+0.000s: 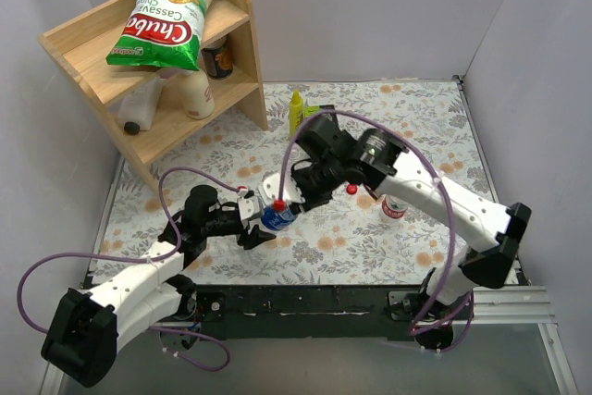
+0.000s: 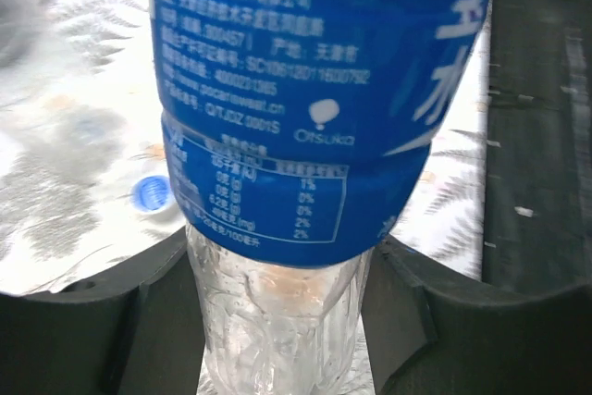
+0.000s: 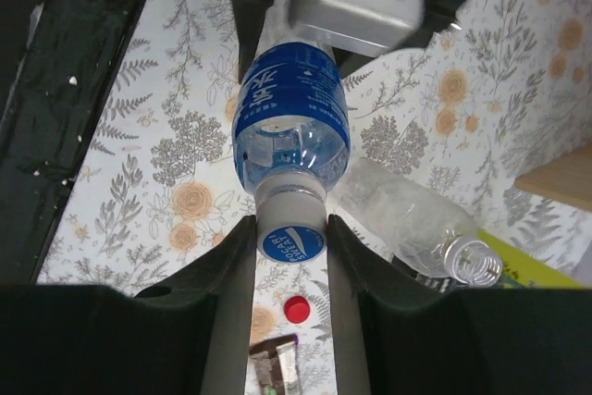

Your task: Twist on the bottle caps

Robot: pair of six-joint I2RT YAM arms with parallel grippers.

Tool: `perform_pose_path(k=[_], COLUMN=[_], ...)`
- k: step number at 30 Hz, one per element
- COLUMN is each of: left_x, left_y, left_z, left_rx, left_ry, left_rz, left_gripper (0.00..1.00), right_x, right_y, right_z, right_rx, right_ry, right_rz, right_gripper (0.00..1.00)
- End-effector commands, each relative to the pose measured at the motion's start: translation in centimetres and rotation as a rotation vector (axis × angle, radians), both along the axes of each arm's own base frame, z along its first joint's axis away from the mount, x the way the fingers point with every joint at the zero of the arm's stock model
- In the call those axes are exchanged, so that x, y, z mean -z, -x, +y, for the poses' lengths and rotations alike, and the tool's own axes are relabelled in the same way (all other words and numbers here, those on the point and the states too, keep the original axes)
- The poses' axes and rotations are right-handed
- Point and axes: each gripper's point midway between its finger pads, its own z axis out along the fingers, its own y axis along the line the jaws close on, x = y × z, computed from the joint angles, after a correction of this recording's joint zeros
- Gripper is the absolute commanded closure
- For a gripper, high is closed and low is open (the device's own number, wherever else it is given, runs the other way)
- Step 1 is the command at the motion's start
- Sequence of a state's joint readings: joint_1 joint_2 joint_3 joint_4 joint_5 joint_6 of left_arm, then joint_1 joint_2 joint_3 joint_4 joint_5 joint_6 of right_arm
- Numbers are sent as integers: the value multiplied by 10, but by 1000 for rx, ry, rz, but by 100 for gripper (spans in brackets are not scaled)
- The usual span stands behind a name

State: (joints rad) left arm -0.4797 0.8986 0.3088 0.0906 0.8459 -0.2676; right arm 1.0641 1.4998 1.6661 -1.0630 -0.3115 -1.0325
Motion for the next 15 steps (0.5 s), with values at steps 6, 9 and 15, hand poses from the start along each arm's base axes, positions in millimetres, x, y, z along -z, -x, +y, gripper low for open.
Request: perform_pose_path(k=[6,9,15], left_x=[-60,-56,-40], left_y=[-62,-59,-42], left_z=[16,14,10], left_rx=[-287,-278,-191], left_ry=[47,42,-12], left_rz=[-304,-257,-175], left_gripper=[100,100,100], right_x=[29,26,-21], right_y=[27,17,-22], right_z=[0,5,11], right_rx=[481,510,508], right_ry=[225,215,45], right_rz=[1038,1008,762], right_gripper=[89,89,40])
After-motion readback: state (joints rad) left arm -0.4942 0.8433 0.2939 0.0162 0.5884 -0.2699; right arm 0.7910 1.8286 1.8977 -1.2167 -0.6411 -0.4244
